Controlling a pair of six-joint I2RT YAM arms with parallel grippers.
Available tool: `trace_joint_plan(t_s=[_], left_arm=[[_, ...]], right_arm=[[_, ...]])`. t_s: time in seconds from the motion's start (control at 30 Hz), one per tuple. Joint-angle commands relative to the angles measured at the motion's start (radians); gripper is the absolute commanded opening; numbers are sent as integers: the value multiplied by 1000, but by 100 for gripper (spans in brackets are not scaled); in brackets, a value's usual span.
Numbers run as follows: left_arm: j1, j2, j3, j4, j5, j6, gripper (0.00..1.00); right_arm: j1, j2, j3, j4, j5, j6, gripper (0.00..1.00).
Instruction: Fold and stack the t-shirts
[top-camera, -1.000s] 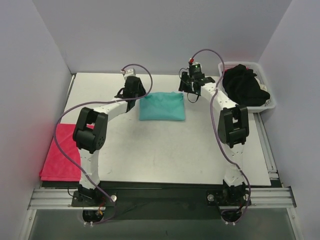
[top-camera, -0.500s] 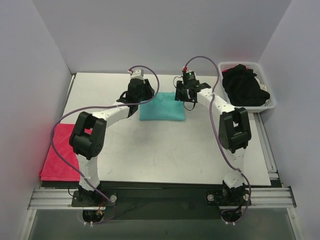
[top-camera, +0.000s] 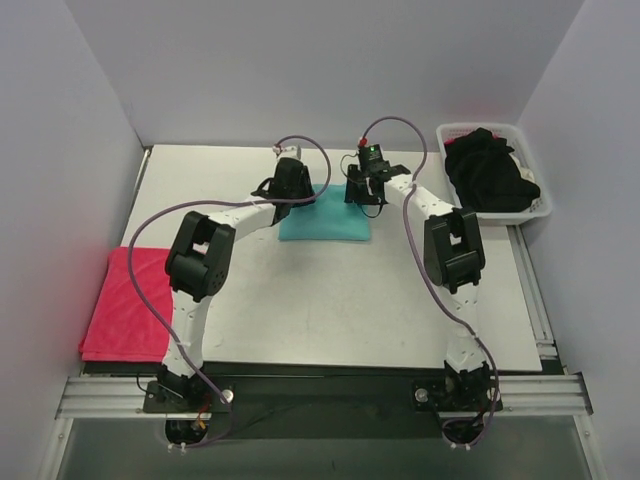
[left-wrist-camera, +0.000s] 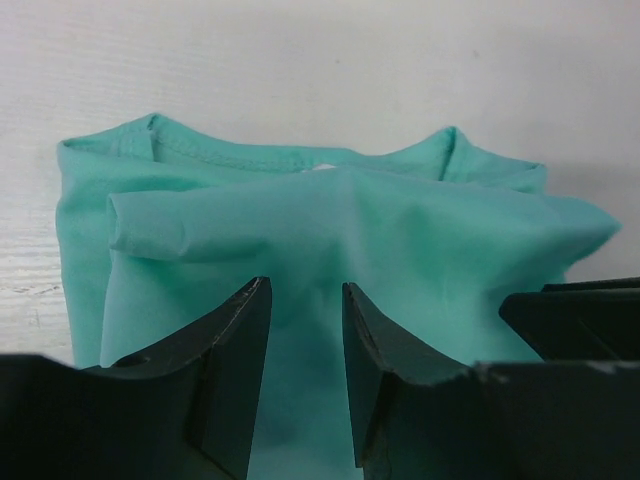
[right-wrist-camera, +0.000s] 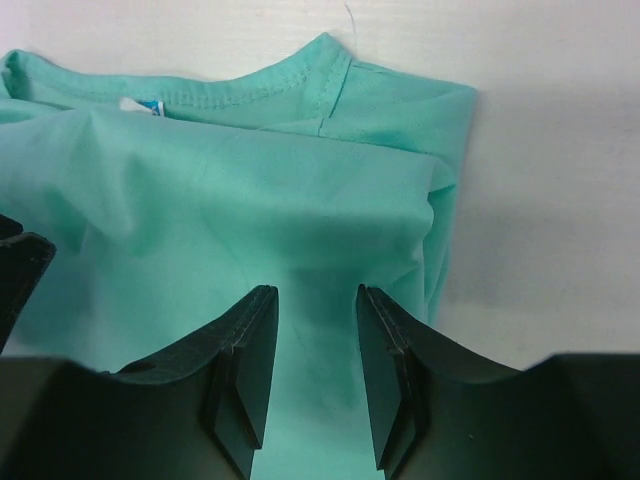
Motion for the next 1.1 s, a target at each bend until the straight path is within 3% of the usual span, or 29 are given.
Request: trace_joint_plan(t_s=[0.0, 0.3, 0.6, 0.73, 0.9, 1.07], left_arm=[[8, 49, 107, -94, -84, -11, 45], [51, 142, 230, -185, -251, -16, 45], [87, 175, 305, -260, -336, -25, 45], [105, 79, 193, -161, -285, -31, 45], [111, -100, -71, 36, -219, -19, 45], [111, -237, -204, 70, -142, -28, 45]], right_arm=[[-13, 51, 87, -20, -29, 2, 38], [-56, 205, 272, -27, -62, 57, 38], [-80, 231, 294, -27, -74, 82, 37], [-79, 170, 245, -24, -69, 69, 35], [-60, 24, 103, 5, -40, 55, 34], [-2, -80, 24, 19, 15, 6, 35]])
